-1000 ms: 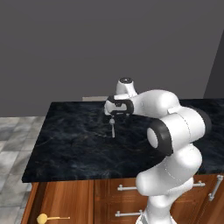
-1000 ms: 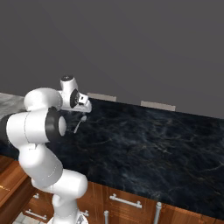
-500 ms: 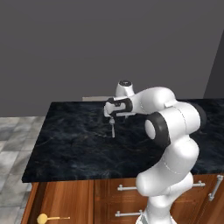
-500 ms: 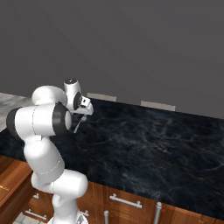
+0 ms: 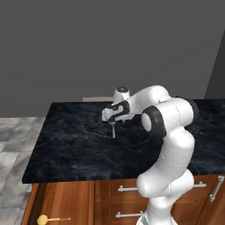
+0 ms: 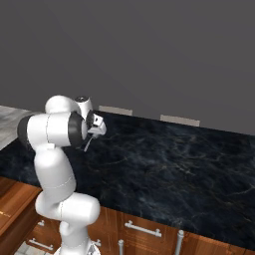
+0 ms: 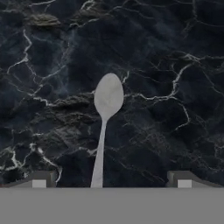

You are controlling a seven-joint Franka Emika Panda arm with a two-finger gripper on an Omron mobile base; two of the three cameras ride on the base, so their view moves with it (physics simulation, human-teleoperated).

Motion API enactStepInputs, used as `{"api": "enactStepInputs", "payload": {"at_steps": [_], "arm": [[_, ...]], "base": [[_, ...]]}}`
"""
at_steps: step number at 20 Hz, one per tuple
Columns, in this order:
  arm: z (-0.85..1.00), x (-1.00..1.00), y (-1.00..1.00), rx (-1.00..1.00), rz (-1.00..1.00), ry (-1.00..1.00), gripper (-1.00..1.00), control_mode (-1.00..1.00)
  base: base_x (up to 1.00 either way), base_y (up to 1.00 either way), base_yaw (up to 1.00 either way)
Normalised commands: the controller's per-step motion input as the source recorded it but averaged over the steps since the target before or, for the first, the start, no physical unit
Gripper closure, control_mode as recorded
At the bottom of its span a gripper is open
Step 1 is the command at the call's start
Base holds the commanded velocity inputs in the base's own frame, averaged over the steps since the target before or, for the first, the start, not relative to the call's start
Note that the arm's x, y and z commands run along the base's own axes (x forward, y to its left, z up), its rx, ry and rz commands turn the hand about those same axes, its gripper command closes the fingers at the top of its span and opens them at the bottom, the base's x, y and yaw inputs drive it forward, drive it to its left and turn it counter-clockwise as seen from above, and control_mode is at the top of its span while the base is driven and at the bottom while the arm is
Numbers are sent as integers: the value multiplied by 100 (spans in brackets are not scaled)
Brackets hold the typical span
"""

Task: Organize the utensils by type. Pick up the wooden spoons from the counter and place them in the open cabinet. Then pick up the metallic utensils from the counter and place them in the open drawer.

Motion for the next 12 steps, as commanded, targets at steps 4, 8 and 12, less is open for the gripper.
{"api": "enactStepInputs", "payload": {"at_steps": [4, 8, 12], "arm": [[-33, 27, 9, 0, 0, 0, -100, -100], [-30, 28, 5, 0, 0, 2, -100, -100], [-33, 18, 6, 0, 0, 2, -100, -100]], "base": [[0, 0, 0], [0, 0, 0], [0, 0, 0]]}}
